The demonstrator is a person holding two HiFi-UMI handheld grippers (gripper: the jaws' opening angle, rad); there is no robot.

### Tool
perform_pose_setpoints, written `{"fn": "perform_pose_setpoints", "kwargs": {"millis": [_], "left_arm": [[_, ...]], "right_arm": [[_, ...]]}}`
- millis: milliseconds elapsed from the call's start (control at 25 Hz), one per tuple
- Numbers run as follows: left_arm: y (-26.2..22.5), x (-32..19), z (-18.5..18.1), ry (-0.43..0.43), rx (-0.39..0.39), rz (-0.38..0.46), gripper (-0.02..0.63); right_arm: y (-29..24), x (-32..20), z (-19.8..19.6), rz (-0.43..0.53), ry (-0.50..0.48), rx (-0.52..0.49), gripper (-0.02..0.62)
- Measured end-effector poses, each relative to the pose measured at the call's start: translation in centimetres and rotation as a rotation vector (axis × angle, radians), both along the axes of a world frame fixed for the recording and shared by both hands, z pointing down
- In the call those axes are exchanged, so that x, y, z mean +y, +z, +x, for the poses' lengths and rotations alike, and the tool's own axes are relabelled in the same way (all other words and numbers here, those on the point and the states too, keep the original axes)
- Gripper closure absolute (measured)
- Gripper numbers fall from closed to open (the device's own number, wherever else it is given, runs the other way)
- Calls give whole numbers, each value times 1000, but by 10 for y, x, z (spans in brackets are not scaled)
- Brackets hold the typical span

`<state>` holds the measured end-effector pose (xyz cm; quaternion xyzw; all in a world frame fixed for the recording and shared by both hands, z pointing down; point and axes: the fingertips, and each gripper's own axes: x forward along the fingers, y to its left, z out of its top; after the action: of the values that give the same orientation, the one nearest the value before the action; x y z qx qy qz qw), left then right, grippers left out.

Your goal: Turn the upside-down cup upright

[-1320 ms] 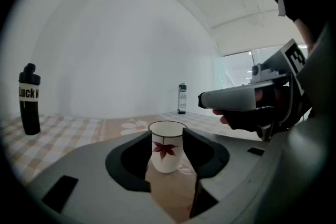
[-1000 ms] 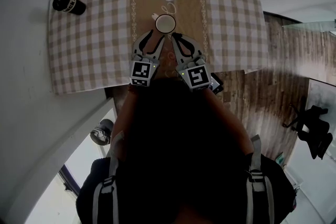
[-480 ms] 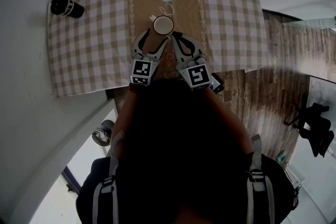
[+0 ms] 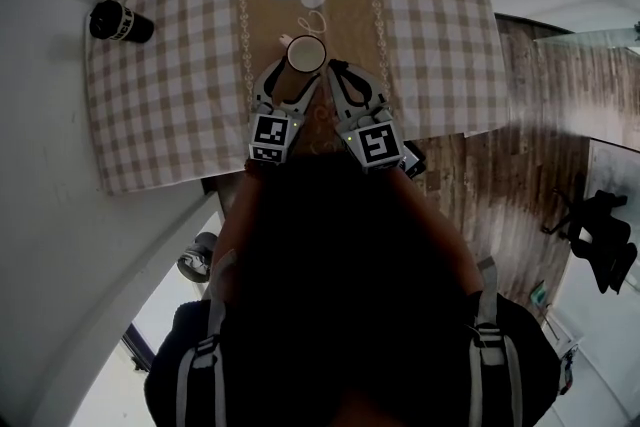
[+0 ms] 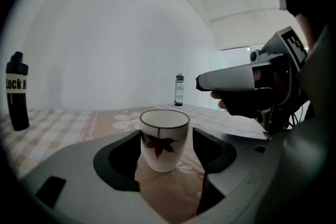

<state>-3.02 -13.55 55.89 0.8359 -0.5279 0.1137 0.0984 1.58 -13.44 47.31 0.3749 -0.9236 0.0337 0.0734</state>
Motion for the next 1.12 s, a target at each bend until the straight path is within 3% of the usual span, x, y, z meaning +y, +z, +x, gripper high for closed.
{"fn": "perform_pose_setpoints", "kwargs": {"millis": [760, 1120], "left_arm": [[0, -25, 5, 38, 13, 24, 265], [3, -26, 7, 65, -19, 11, 239]], "right_arm": [[2, -22, 5, 11, 25, 16, 595], [0, -33, 2, 15, 24, 13, 595]]}}
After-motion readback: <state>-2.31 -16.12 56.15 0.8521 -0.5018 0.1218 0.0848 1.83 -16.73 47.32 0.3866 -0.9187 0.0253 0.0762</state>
